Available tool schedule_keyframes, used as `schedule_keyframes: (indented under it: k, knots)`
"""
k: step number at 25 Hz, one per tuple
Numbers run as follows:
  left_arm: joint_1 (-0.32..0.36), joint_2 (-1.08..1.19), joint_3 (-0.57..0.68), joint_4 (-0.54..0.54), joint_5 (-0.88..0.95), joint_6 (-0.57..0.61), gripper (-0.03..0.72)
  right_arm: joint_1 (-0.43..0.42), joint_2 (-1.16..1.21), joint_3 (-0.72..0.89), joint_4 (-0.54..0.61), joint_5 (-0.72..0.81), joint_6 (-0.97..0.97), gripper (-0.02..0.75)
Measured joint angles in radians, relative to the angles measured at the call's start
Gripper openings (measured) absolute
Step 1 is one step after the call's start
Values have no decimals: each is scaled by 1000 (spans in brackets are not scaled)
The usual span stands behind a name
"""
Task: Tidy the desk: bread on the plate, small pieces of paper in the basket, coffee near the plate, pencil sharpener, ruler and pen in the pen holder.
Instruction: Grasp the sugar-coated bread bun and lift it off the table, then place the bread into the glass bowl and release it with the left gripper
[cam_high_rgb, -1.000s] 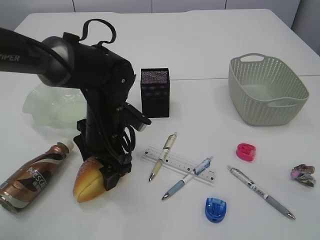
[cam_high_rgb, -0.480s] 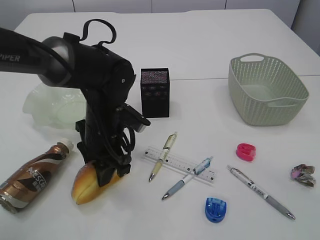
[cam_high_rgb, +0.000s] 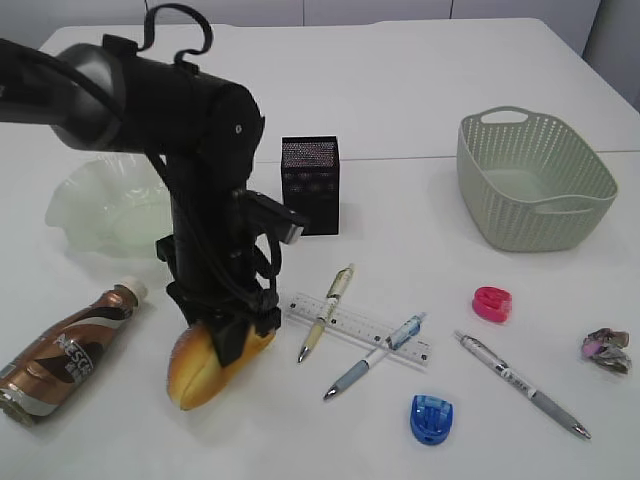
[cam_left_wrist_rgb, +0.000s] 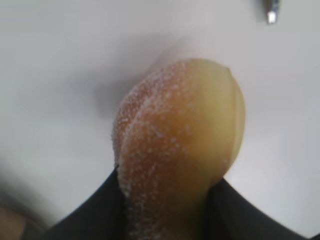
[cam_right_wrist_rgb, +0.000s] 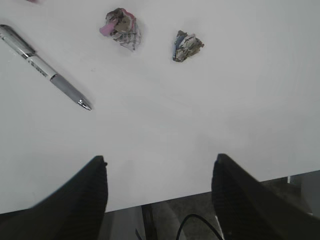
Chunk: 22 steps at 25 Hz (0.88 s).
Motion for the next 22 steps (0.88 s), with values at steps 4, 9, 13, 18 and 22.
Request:
schedule_keyframes:
  k: [4,9,13,18,22]
  knots:
    - [-2,-57,0,-34,4,-11,245,0,0,0,-2,0,0,509]
    - [-2,-145,0,-9,10,-63,245,0,0,0,-2,0,0,509]
    - [-2,-242,0,-17,21,-98,245,0,0,0,-2,0,0,509]
    - [-2,-393,0,-10,26,-107,245,0,0,0,-2,0,0,509]
    - [-2,-500,0,126,34,-110,245,0,0,0,-2,0,0,509]
